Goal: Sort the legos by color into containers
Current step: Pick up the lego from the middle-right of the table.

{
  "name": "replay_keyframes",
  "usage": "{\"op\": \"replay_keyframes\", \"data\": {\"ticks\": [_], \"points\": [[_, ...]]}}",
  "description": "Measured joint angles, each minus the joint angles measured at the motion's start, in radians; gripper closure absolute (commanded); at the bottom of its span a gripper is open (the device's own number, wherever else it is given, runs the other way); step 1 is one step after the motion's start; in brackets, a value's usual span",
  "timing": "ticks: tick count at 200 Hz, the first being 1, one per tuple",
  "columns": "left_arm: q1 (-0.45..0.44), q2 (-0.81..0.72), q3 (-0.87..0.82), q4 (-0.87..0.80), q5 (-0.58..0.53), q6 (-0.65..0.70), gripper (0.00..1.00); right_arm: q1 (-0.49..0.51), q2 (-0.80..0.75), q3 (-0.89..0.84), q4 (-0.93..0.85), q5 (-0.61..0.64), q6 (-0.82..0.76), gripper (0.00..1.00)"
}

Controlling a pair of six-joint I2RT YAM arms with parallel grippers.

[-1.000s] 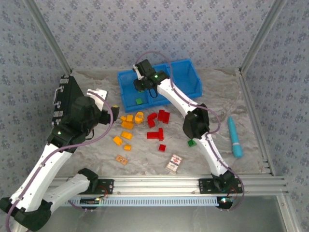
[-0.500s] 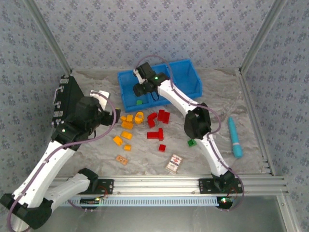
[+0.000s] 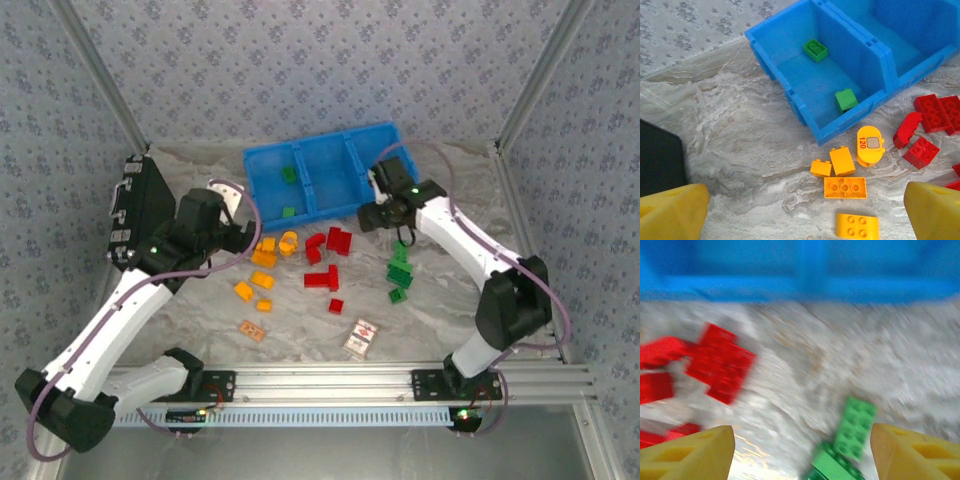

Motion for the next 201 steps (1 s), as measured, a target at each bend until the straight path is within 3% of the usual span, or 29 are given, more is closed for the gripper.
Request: {"op": "replay_keyframes", "data": {"ticks": [66, 129, 201], "points": [[0.0, 0.048, 0.045, 0.018, 0.044, 0.003, 0.0, -0.103, -0.008, -0.224, 0.038, 0.017, 0.116, 0.19], [0.0, 0.047, 0.045, 0.012, 0.045, -0.009, 0.0, -0.132, 0.161, -0.231, 0.146, 0.004, 0.119, 0.3], [-0.001, 0.048, 0.045, 0.006, 0.041, -0.035, 0.0, -0.174, 0.232, -0.205, 0.179, -0.023, 0.116, 0.64]]}}
